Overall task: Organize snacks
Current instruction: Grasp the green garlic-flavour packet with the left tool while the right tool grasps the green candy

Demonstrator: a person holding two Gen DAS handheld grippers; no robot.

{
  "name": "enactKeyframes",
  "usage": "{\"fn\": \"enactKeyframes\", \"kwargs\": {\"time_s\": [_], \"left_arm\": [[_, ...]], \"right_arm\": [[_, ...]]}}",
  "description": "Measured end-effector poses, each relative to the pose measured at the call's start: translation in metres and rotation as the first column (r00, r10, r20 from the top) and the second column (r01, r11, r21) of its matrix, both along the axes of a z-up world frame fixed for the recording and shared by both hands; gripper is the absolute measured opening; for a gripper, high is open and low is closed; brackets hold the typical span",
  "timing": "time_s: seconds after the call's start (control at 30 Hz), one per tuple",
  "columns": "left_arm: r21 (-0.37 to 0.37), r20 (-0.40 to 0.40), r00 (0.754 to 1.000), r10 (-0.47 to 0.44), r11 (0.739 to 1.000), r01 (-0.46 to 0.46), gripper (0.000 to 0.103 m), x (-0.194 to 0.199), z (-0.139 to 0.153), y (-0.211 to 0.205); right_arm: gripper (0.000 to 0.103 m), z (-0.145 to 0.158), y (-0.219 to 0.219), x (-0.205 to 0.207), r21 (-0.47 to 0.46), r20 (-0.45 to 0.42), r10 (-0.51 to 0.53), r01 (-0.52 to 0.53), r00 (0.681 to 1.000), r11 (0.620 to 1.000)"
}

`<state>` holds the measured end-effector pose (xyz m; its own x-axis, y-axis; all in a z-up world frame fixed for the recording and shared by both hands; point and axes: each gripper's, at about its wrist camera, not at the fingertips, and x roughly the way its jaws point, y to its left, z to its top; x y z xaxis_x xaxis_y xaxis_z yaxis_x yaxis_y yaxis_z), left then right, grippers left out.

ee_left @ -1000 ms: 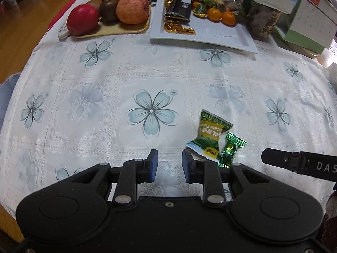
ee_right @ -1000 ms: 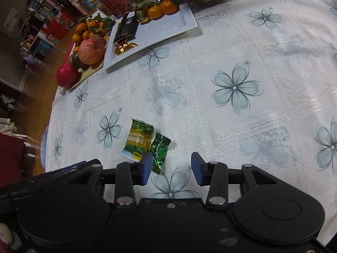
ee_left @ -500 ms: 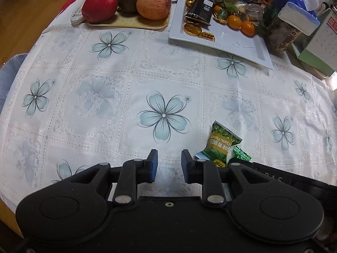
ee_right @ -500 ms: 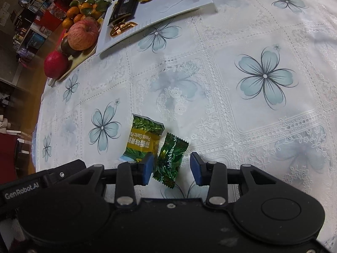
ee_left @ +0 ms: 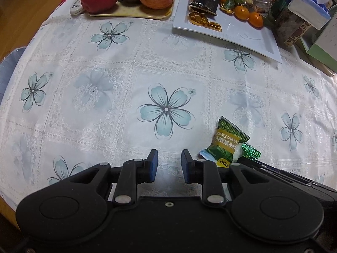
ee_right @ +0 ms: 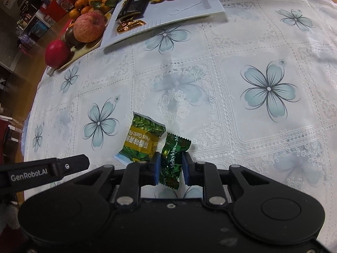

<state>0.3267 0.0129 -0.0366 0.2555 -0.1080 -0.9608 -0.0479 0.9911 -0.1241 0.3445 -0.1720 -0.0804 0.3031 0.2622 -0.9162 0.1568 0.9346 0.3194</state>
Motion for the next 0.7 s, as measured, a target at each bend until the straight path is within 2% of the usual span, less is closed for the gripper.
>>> {"fn": "enactKeyframes", "kwargs": {"time_s": [0.27, 0.57, 0.7], "left_arm": [[-0.018, 0.025, 0.999, -0.026, 0.999, 0.026, 0.034, 0.001, 0.002, -0.013], [-0.053, 0.1, 0.987, -0.122, 0.99, 0.128, 0.035, 0.003, 0.002, -0.051], [-0.024, 0.09, 0.983, -0.157, 0.987, 0.16, 0.035, 0.003, -0.007, -0.067]], "right_arm": [[0.022, 0.014, -0.04, -0.002, -0.022, 0.004, -0.09, 0.09, 0.996, 0.996], [0.022, 0.02, -0.088, -0.009, -0.008, -0.027, -0.217, 0.217, 0.976, 0.976], [0.022, 0.018, -0.092, -0.01, -0.001, -0.053, -0.229, 0.229, 0.972, 0.973]]}}
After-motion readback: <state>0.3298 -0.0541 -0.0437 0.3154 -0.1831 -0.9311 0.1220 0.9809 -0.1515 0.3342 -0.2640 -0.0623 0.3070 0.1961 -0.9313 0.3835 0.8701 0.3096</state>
